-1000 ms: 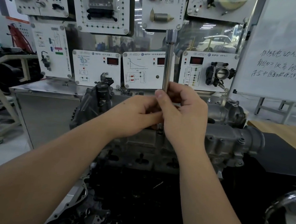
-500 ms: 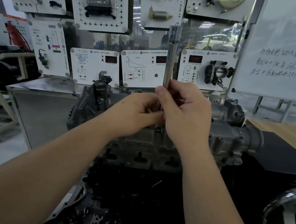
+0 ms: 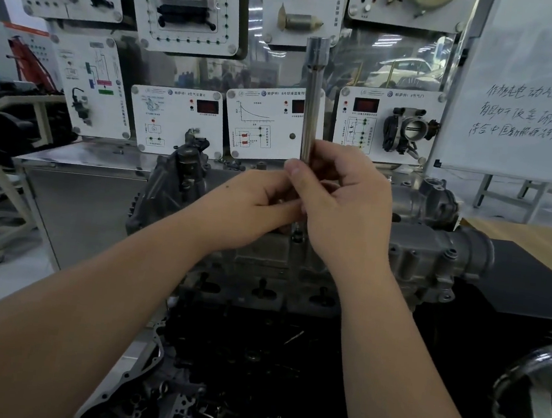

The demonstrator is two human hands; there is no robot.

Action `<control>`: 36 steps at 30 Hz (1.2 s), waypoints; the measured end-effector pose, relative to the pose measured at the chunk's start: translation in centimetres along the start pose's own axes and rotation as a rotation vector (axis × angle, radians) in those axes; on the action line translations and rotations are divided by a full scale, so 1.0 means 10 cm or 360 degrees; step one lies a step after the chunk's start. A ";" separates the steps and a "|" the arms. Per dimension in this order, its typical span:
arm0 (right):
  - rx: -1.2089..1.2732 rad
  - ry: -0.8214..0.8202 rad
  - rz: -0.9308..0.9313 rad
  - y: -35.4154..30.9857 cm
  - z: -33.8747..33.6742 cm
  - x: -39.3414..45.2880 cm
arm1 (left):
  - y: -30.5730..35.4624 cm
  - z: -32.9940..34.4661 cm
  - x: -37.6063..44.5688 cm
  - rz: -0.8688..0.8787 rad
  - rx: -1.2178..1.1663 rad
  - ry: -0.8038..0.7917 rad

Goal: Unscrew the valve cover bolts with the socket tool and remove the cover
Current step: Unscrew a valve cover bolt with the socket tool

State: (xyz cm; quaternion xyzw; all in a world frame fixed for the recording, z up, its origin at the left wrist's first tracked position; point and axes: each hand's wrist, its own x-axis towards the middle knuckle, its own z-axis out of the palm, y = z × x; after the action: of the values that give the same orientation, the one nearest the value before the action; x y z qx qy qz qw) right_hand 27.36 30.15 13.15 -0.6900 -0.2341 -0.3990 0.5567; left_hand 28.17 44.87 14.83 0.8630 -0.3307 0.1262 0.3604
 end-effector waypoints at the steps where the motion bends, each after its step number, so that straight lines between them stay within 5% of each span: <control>1: -0.0014 0.0003 -0.0002 0.01 0.01 -0.01 | 0.00 0.00 0.00 -0.0009 -0.0013 -0.0026; 8: 0.0044 -0.0184 0.0051 0.01 -0.06 -0.01 | -0.02 -0.02 0.02 -0.0012 -0.0083 -0.0097; 14: -0.0089 0.0050 -0.0054 -0.01 0.01 -0.02 | 0.01 0.02 0.01 0.0038 -0.0028 -0.0018; 36: -0.0028 -0.0085 -0.0016 -0.06 0.00 -0.05 | -0.03 -0.03 0.01 -0.0035 -0.0161 -0.0041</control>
State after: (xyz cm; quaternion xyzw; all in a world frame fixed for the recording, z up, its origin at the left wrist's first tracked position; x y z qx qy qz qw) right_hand 26.65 30.33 13.09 -0.7041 -0.2489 -0.3852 0.5422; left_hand 28.49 45.19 14.95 0.8488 -0.3317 0.0942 0.4008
